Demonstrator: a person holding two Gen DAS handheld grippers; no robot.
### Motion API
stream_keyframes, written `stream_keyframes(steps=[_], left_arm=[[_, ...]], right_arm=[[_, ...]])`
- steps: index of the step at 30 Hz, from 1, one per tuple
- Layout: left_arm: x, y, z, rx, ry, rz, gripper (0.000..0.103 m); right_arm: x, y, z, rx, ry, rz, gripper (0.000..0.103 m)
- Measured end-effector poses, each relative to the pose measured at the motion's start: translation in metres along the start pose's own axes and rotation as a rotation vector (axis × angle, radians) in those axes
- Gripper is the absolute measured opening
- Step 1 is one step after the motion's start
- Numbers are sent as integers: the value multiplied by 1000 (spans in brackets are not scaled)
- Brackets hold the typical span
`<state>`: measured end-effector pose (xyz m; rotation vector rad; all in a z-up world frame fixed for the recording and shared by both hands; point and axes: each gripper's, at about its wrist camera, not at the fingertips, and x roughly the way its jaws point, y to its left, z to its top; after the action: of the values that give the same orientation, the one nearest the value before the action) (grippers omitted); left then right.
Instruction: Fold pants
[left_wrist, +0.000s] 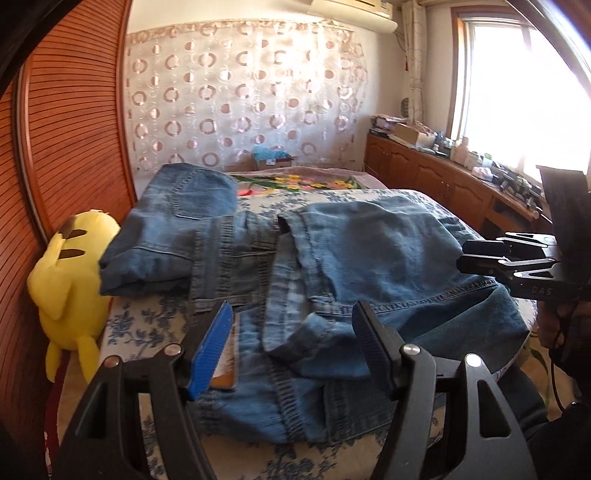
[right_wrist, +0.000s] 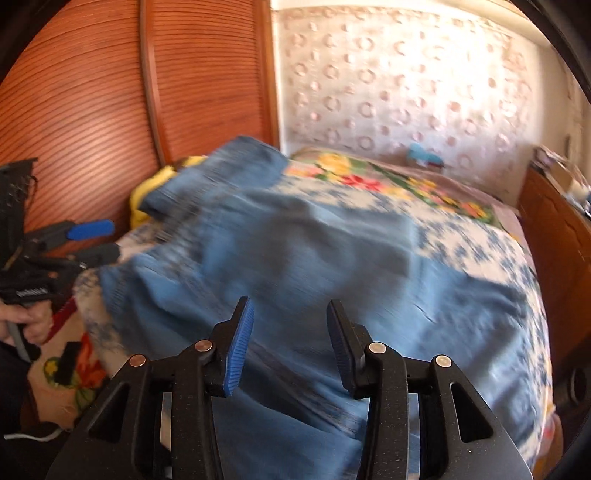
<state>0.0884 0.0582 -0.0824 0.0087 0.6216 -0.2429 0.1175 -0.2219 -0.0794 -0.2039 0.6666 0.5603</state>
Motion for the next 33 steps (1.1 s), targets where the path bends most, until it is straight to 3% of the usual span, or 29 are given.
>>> stream_keyframes(steps=[4, 9, 15, 20, 28, 33], left_arm=[[17, -10, 3, 29, 60, -41, 53], [32, -17, -3, 58, 139, -20, 42], [27, -24, -15, 76, 156, -18, 27], [13, -27, -15, 78, 121, -37, 3], [-49, -12, 1, -2, -14, -25, 0], [-53, 14, -10, -43, 24, 30, 0]], right_arm=[[1, -28, -16, 45, 13, -45, 47], [7, -52, -25, 70, 21, -76, 50], [19, -59, -27, 68, 15, -79, 53], [27, -65, -33, 99, 5, -46, 54], [16, -83, -35, 177, -57, -6, 55], [19, -81, -36, 178, -43, 14, 55]])
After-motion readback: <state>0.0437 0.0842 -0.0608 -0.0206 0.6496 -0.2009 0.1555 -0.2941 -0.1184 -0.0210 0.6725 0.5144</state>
